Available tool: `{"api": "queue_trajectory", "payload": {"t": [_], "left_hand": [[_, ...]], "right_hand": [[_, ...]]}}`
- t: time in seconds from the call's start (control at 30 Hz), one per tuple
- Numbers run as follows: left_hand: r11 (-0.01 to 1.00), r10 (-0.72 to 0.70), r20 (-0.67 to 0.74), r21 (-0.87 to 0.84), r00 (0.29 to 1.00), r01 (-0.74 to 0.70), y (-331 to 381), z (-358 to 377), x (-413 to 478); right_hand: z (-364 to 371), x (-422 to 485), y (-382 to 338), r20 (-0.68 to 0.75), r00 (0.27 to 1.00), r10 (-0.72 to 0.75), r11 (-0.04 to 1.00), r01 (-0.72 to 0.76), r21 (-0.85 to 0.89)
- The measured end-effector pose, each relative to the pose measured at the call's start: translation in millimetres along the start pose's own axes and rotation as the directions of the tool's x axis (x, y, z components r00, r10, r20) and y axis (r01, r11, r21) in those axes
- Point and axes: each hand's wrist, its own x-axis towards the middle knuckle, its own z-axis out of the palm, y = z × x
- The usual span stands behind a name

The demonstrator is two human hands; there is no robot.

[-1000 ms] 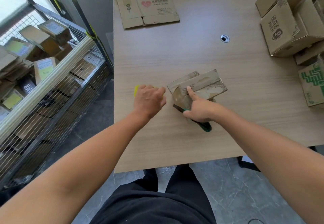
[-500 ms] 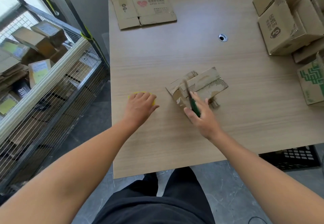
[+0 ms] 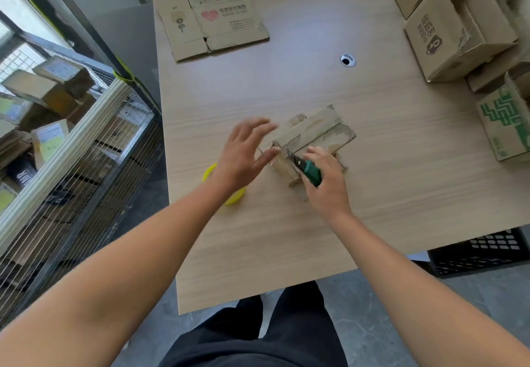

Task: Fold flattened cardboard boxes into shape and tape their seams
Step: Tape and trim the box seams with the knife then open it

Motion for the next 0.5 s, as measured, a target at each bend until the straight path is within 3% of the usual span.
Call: {"api": "queue_trajectory", "payload": {"t": [0.1, 0.2, 0.3, 0.4, 0.5], "left_hand": [[0.936, 0.319, 0.342, 0.030, 0.884, -0.350, -4.1, 0.8, 39.9], [0.897, 0.410, 0.433, -0.031, 0.803, -0.441, -12.8, 8.4, 45.8], [0.867, 0.465, 0.321, 0.024, 0.825, -0.497, -22.8, 17.2, 42.1], [0.866, 0.475, 0.158, 0.089, 0.866, -0.491, -11.4, 35.5, 34.4], [0.930, 0.334, 0.078, 0.132, 0.939, -0.342, 18.0, 49.6, 24.2]], "right_hand": [[1.9, 3.2, 12.8, 0.003, 0.998, -0.059, 0.998, 0.059, -0.025], [0.3, 10.3, 22.6, -0.015, 0.992, -0.124, 0.992, 0.125, 0.036], [1.7, 12.9, 26.3, -0.026, 0.987, -0.159, 0.981, 0.160, 0.106], [4.2, 17.6, 27.1, -0.060, 0.997, -0.053, 0.979, 0.063, 0.193], [-3.7, 28.8, 31.2, -0.042, 0.999, -0.034, 0.983, 0.041, 0.179]]}}
